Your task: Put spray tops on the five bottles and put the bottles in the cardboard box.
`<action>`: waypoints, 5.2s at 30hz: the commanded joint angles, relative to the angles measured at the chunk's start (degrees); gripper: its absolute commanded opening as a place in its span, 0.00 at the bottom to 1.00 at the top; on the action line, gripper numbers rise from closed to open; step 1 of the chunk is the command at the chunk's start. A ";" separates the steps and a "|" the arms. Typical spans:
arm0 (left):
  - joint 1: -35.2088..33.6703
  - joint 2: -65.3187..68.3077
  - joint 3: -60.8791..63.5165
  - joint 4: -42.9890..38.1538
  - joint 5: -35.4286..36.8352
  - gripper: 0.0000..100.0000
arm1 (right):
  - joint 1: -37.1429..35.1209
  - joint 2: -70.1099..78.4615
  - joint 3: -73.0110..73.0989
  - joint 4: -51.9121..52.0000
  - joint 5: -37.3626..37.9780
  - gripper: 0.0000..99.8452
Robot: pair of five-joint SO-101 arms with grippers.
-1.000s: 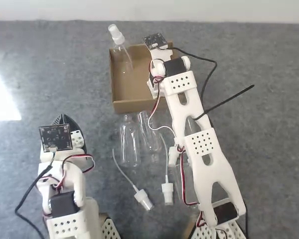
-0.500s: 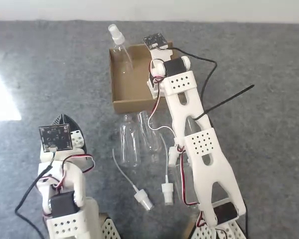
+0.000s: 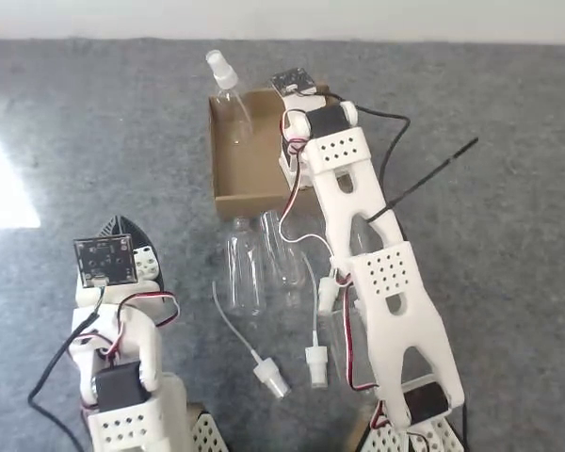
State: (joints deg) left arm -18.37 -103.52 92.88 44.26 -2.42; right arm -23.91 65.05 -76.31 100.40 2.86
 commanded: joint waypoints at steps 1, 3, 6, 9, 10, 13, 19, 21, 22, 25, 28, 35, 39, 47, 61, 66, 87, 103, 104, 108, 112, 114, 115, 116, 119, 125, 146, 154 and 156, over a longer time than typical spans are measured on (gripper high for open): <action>-0.53 -1.05 -0.48 -2.02 0.18 0.02 | 0.22 -10.07 5.10 2.59 -2.81 0.14; -0.53 -1.05 -0.48 -2.02 0.18 0.02 | 0.22 -12.00 7.38 2.59 -4.31 0.14; -0.53 -1.05 -0.48 -2.02 0.18 0.02 | 0.22 -14.02 9.85 2.59 -6.24 0.14; -0.53 -1.05 -0.48 -2.02 0.18 0.02 | -0.13 -15.25 11.60 2.59 -8.00 0.14; -0.53 -1.05 -0.48 -2.02 0.18 0.02 | -0.40 -15.60 11.87 2.68 -8.00 0.14; -0.53 -1.05 -0.48 -2.02 0.18 0.02 | -0.57 -17.19 12.66 2.68 -7.82 0.14; -0.53 -1.05 -0.48 -2.02 0.18 0.02 | -0.84 -22.55 14.95 2.68 -6.77 0.17; -0.53 -1.05 -0.48 -2.02 0.18 0.02 | -1.63 -24.84 17.49 2.68 -5.54 0.19; -0.53 -1.05 -0.48 -2.02 0.18 0.02 | -1.89 -26.24 18.99 2.68 -5.36 0.20; -0.53 -1.05 -0.48 -2.02 0.18 0.02 | -2.51 -31.34 23.38 2.68 -5.27 0.20; -0.53 -1.05 -0.48 -2.02 0.18 0.02 | -2.86 -37.05 27.43 2.68 -5.27 0.20; -0.53 -1.05 -0.48 -2.02 0.18 0.02 | -3.47 -47.34 34.90 2.59 -5.19 0.20; -0.53 -1.05 -0.48 -2.02 0.18 0.02 | -4.26 -51.03 40.09 2.59 -4.31 0.20; -0.62 -1.05 -0.66 -2.02 0.18 0.02 | -11.21 -57.89 50.37 2.51 -2.11 0.20; -10.73 -1.05 -1.36 -4.48 4.22 0.02 | -27.91 -53.23 54.59 -5.49 -18.64 0.20; -10.73 -1.05 -1.10 -5.63 4.22 0.02 | -28.53 -48.04 54.59 -10.77 -25.49 0.20; -10.73 -1.05 -1.10 -5.89 4.22 0.02 | -26.68 -33.63 54.33 -18.07 -26.11 0.20; -10.73 -1.05 -1.01 -5.89 4.22 0.02 | -26.68 -33.63 52.57 -15.52 -25.85 0.12; -10.73 -1.05 -1.01 -5.89 4.22 0.02 | -26.68 -34.24 51.96 -14.37 -25.76 0.12; -10.73 -1.05 -1.01 -5.89 4.22 0.02 | -26.68 -37.76 50.37 -10.07 -25.76 0.12; -10.73 -1.05 -1.01 -5.89 4.22 0.02 | -26.68 -41.71 50.37 -7.08 -25.67 0.12; -10.73 -1.05 -1.01 -5.89 4.22 0.02 | -26.68 -44.26 50.37 -5.32 -23.91 0.12; -10.73 -1.05 -1.01 -5.89 4.22 0.02 | -26.68 -45.67 50.37 -4.35 -22.59 0.12; -10.73 -1.05 -1.01 -5.89 4.22 0.02 | -26.68 -47.16 50.37 -3.38 -21.45 0.12; -10.73 -1.05 -0.92 -5.89 4.22 0.02 | -26.59 -51.82 50.37 -0.22 -18.64 0.12; -10.73 -1.05 -0.92 -5.89 4.22 0.02 | -24.75 -61.32 52.40 2.51 -16.70 0.12; -10.55 -1.05 -0.57 -5.98 4.22 0.02 | 4.26 -86.90 74.64 2.42 6.95 0.12; -10.55 -1.05 -0.57 -5.98 4.22 0.02 | 17.10 -86.73 82.11 0.75 17.23 0.12; -10.55 -1.05 -0.57 -5.98 4.22 0.02 | 19.38 -86.73 85.89 -2.15 19.34 0.12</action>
State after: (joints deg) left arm -28.92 -103.52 92.88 40.04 1.27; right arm -8.00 -19.08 7.03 100.13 18.68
